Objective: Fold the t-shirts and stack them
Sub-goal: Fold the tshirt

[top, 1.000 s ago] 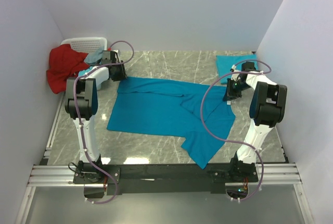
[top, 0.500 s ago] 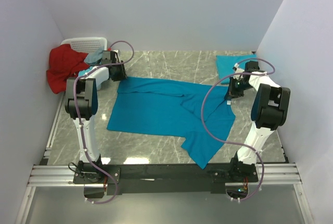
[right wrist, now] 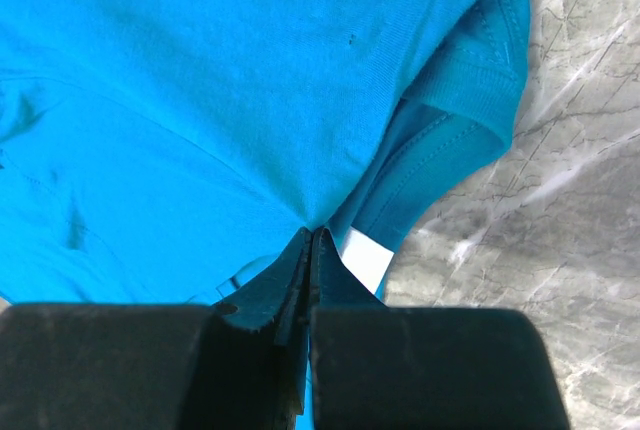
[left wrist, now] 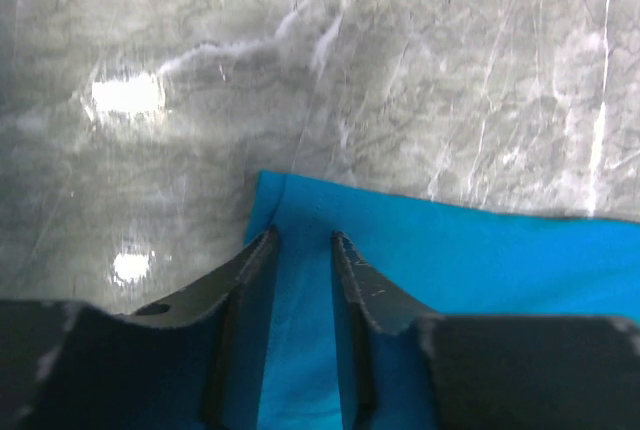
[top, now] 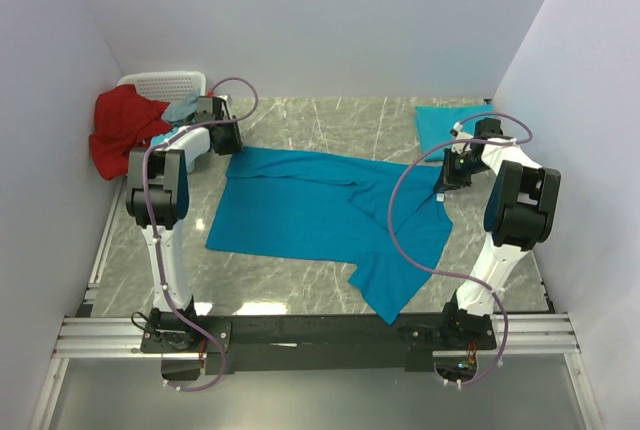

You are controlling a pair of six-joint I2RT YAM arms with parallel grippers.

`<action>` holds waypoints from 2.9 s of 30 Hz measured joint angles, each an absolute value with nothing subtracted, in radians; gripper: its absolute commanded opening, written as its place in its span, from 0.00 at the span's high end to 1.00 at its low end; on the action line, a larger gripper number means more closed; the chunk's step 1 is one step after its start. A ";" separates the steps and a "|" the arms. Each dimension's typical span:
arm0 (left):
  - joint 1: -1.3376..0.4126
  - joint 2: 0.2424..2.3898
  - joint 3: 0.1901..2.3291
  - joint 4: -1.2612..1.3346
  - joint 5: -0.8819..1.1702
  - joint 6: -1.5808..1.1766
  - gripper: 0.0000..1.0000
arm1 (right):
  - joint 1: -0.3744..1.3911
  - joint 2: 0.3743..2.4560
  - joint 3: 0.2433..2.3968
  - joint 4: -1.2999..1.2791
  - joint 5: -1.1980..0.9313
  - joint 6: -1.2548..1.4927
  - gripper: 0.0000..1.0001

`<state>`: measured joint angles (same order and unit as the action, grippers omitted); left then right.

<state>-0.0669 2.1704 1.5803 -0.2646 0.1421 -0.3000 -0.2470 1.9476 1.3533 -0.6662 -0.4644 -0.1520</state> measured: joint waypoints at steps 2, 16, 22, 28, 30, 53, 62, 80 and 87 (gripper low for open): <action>-0.067 2.179 1.592 -0.266 0.142 -0.300 0.69 | -0.247 1.948 1.353 -0.667 -0.464 -0.155 1.00; -0.067 2.191 1.613 -0.280 0.126 -0.296 0.70 | -0.276 1.948 1.354 -0.680 -0.473 -0.181 0.77; -0.067 2.191 1.613 -0.280 0.127 -0.292 0.69 | -0.276 1.921 1.356 -0.739 -0.552 -0.286 0.71; -0.069 2.191 1.613 -0.280 0.128 -0.290 0.69 | -0.239 1.811 1.348 -0.775 -0.588 -0.352 0.67; -0.070 2.191 1.613 -0.280 0.129 -0.290 0.69 | -0.197 1.782 1.312 -0.763 -0.581 -0.361 0.67; -0.070 2.191 1.612 -0.278 0.134 -0.290 0.68 | -0.066 1.882 1.237 -0.707 -0.323 -0.237 0.59; -0.070 2.191 1.612 -0.278 0.134 -0.290 0.68 | -0.066 1.889 1.240 -0.696 -0.326 -0.210 0.67; -0.070 2.191 1.612 -0.278 0.134 -0.290 0.68 | -0.066 1.893 1.240 -0.671 -0.322 -0.197 0.83; -0.070 2.191 1.612 -0.278 0.134 -0.290 0.68 | -0.066 1.891 1.239 -0.668 -0.321 -0.193 0.71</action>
